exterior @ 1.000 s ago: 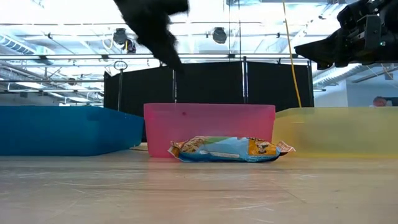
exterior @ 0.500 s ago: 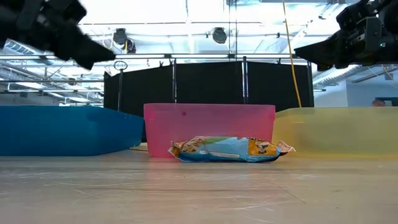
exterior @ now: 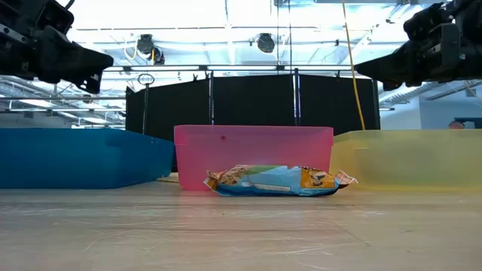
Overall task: Pick and place Granola Bars by type
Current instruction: Put the yellow granola bar into pink bin
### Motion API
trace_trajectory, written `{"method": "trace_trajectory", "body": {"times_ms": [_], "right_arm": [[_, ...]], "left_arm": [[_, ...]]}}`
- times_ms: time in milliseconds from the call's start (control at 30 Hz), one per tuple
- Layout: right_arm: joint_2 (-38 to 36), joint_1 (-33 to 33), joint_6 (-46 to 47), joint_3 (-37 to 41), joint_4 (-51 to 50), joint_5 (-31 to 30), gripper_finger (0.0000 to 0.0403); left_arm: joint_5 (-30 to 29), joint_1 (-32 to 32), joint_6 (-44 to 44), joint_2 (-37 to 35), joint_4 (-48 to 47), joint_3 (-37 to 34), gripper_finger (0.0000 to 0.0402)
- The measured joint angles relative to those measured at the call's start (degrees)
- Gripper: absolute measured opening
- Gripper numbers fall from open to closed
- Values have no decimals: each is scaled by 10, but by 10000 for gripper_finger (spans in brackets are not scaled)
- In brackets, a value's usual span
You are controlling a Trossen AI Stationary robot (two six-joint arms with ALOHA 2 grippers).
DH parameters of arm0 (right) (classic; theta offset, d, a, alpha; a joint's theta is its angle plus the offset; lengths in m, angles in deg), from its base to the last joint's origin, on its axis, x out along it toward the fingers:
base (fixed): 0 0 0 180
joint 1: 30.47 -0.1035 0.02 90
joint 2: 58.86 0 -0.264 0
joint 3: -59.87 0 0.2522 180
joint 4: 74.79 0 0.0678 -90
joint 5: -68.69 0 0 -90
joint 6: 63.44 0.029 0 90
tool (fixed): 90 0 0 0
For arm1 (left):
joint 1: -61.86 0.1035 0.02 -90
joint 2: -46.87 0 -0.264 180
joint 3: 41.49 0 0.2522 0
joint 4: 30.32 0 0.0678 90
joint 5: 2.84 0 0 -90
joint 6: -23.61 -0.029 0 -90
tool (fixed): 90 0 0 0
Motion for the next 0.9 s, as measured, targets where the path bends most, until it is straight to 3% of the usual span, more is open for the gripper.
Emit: {"method": "trace_trajectory", "body": {"times_ms": [133,233,400,633,800,900], "right_arm": [[0,0,16,0,12,-3,0],[0,-1,20,-9,47,-51,0],[55,-40,17,-111,-73,-66,0],[300,-143,22,-323,-207,-151,3],[473,-172,94,-474,-379,-150,12],[564,-202,119,-546,-409,-152,18]], "left_arm": [[0,-1,-24,0,0,0,20],[-1,-1,-40,0,-1,0,17],[-1,-1,-55,0,-3,0,5],[-1,-1,-81,1,-1,1,22],[-1,-1,-75,0,-2,1,47],[-1,-1,-49,1,0,1,56]]}}
